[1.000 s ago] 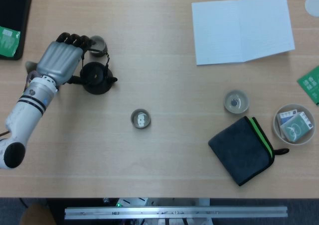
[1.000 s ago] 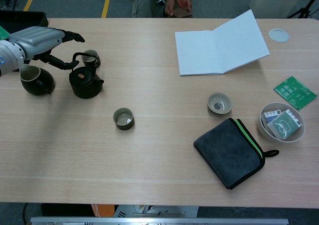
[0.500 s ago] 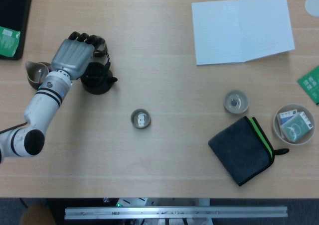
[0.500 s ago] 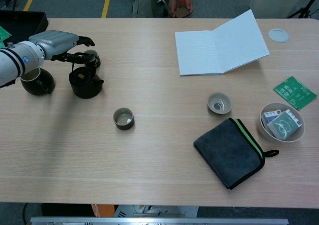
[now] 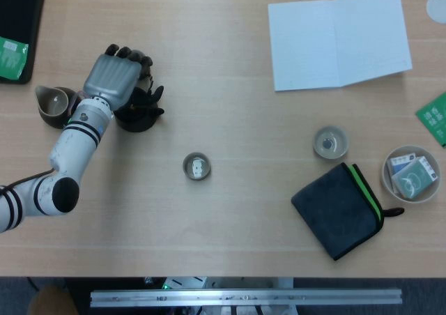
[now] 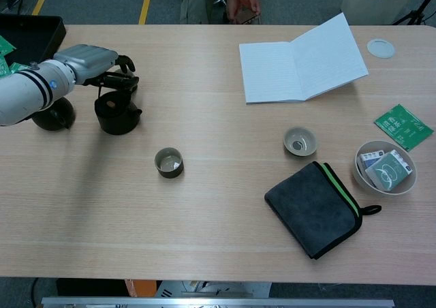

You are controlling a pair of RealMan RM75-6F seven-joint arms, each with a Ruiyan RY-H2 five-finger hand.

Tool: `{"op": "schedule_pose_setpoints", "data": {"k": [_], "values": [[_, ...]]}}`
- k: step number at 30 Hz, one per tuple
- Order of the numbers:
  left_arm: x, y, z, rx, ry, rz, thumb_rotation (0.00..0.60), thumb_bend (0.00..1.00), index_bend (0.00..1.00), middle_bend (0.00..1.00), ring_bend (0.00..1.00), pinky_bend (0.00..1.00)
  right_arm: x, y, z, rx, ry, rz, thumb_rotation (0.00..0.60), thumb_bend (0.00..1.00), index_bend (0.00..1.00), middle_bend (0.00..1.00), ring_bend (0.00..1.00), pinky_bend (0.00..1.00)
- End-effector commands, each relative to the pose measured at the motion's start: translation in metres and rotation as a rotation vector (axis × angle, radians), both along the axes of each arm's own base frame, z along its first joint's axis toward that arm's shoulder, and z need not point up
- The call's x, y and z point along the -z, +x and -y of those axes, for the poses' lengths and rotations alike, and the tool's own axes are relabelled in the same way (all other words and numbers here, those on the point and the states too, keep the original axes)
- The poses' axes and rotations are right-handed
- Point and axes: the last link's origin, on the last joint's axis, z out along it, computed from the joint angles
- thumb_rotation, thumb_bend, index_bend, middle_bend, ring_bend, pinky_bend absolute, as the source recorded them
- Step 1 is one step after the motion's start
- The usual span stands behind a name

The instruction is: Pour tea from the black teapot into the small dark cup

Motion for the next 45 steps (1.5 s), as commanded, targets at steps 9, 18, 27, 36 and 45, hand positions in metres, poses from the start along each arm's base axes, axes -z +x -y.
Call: {"op": "schedule_pose_setpoints", "data": {"k": [9, 18, 27, 36, 45], "values": [[0.006, -0.005, 0.004, 0.003, -0.009, -0.026, 0.071, 0.32, 0.24, 0.26, 0.15, 0.10, 0.000, -0.002, -0.001, 0.007, -0.003, 0.003, 0.600, 0.01, 0.32, 0.37, 0.25, 0.18], [0.009, -0.007, 0.004, 0.015, 0.002, -0.042, 0.071, 0.32, 0.28, 0.31, 0.19, 0.10, -0.001, -0.003, -0.002, 0.008, -0.005, 0.003, 0.600, 0.01, 0.32, 0.37, 0.25, 0.18], [0.000, -0.001, 0.017, 0.084, 0.007, -0.071, 0.082, 0.32, 0.36, 0.38, 0.25, 0.10, -0.002, -0.003, -0.004, 0.007, -0.008, 0.005, 0.600, 0.01, 0.32, 0.37, 0.25, 0.18], [-0.021, 0.000, 0.031, 0.130, 0.033, -0.069, 0.102, 0.32, 0.39, 0.40, 0.26, 0.10, -0.002, -0.003, -0.005, 0.004, -0.012, 0.008, 0.600, 0.01, 0.32, 0.37, 0.25, 0.18], [-0.043, -0.010, 0.052, 0.146, 0.048, -0.107, 0.119, 0.32, 0.40, 0.41, 0.26, 0.10, -0.002, -0.002, -0.006, -0.004, -0.009, 0.009, 0.600, 0.01, 0.32, 0.37, 0.25, 0.18]]}}
